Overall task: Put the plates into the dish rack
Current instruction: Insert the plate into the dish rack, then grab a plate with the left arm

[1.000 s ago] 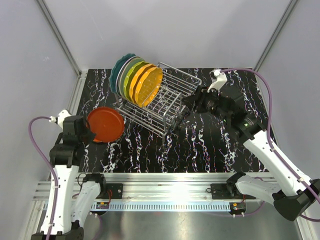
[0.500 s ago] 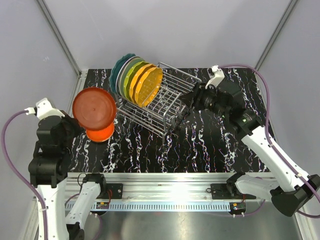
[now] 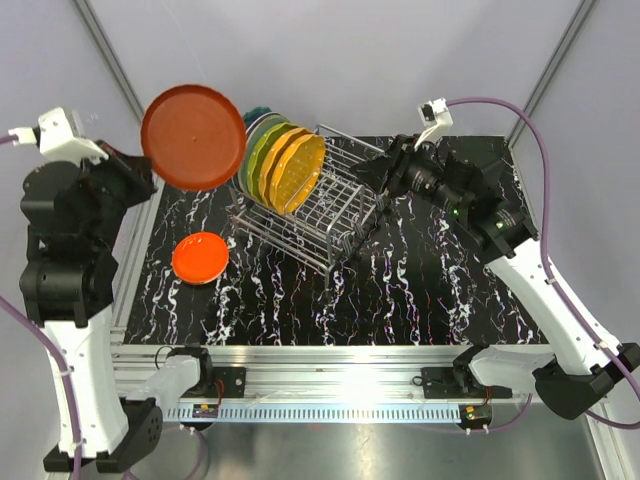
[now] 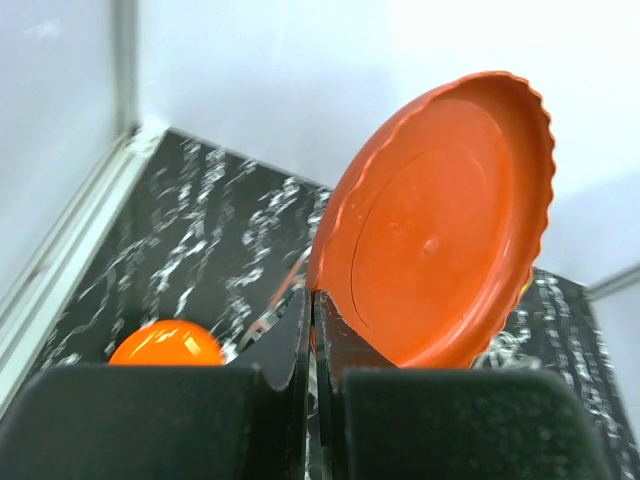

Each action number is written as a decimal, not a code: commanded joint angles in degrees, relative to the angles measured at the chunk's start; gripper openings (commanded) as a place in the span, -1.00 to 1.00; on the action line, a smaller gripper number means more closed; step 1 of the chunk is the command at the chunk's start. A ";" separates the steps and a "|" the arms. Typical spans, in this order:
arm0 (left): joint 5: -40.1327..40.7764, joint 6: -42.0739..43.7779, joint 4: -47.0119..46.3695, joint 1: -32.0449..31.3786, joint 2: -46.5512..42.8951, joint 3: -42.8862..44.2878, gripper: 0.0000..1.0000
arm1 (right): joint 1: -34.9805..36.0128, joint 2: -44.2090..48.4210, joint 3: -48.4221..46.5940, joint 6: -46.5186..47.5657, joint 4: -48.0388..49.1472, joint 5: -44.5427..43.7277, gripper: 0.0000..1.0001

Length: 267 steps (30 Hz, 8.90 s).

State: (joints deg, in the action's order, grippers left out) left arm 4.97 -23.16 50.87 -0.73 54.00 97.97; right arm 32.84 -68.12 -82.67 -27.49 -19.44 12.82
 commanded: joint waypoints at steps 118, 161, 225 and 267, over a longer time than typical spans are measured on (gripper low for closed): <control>55.59 77.82 -66.60 -61.06 25.98 -19.05 -1.00 | 3.81 -25.84 -1.53 -11.01 17.95 1.77 -0.36; 54.44 75.90 -64.41 -60.53 23.35 -23.09 -0.07 | 5.30 -28.13 -1.62 -11.19 18.04 -1.30 -0.36; -2.68 -18.41 -20.98 19.98 13.06 -57.89 0.57 | -9.99 5.19 32.13 -3.28 13.11 0.45 -0.06; -3.92 -19.82 -23.01 19.98 15.26 -59.83 -0.53 | -12.80 7.12 33.81 -4.51 14.70 1.95 -0.10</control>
State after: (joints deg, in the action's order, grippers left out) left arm 1.26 -43.38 27.51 19.09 70.54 37.21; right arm 20.58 -62.67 -48.58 -31.79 -6.70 13.30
